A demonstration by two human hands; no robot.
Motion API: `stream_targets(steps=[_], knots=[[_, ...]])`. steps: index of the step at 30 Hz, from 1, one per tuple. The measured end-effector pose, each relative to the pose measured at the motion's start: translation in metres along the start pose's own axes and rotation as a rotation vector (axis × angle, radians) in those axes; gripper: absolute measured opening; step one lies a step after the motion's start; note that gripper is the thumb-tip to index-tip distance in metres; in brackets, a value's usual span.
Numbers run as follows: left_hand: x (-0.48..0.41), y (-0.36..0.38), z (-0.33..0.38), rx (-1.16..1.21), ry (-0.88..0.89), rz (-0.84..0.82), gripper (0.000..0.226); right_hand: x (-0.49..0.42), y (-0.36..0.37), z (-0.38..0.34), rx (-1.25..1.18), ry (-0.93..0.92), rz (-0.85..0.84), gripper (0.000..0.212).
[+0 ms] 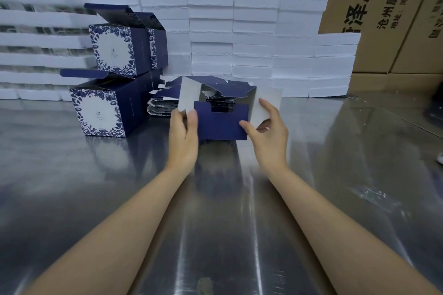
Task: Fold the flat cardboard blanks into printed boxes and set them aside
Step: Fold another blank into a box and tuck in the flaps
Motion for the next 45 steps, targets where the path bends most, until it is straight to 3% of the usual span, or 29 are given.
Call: stream_targets(steps=[1,3,8,14,17,25,32,35,37,39,45], knots=[[0.001,0.007,-0.001,0.035,-0.008,-0.066,0.006,0.0,-0.001,0.0,-0.01,0.004,0.007,0.058],[0.003,0.016,-0.004,0.068,-0.019,-0.144,0.013,0.0,0.001,-0.002,-0.011,-0.015,0.0,0.058],[-0.001,0.012,-0.011,-0.008,0.006,-0.121,0.008,0.003,0.004,-0.016,0.104,-0.137,-0.077,0.044],[0.0,0.01,-0.003,-0.161,0.113,-0.061,0.019,0.01,0.001,-0.073,0.533,-0.587,0.001,0.034],[-0.001,0.009,0.0,-0.189,0.161,-0.04,0.028,0.003,0.005,-0.073,0.504,-0.499,-0.128,0.042],[0.008,0.017,0.018,-0.103,0.233,-0.183,0.052,-0.01,0.0,-0.058,-0.086,-0.218,-0.214,0.045],[0.013,0.022,0.03,-0.192,0.405,-0.246,0.053,-0.013,-0.01,-0.052,0.11,-0.273,-0.179,0.054],[0.017,0.03,0.029,-0.314,0.459,-0.322,0.072,-0.014,-0.013,-0.05,0.059,-0.272,-0.171,0.057],[0.02,0.033,0.033,-0.483,0.564,-0.297,0.084,-0.014,-0.014,-0.049,0.043,-0.278,-0.174,0.058],[0.023,0.03,0.04,-0.606,0.645,-0.225,0.081,-0.014,-0.013,-0.049,0.053,-0.291,-0.183,0.058],[0.028,0.027,0.051,-0.671,0.735,-0.176,0.078,-0.016,-0.02,-0.042,-0.004,-0.215,-0.104,0.051]])
Point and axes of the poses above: each hand's wrist, its own x-axis away from the middle knuckle, its own y-axis out of the palm, z = x × y, the point moved 10 cm from there along -x, towards the middle knuckle, and after that the axes turned 4 degrees about -y, right-handed, at the moved point
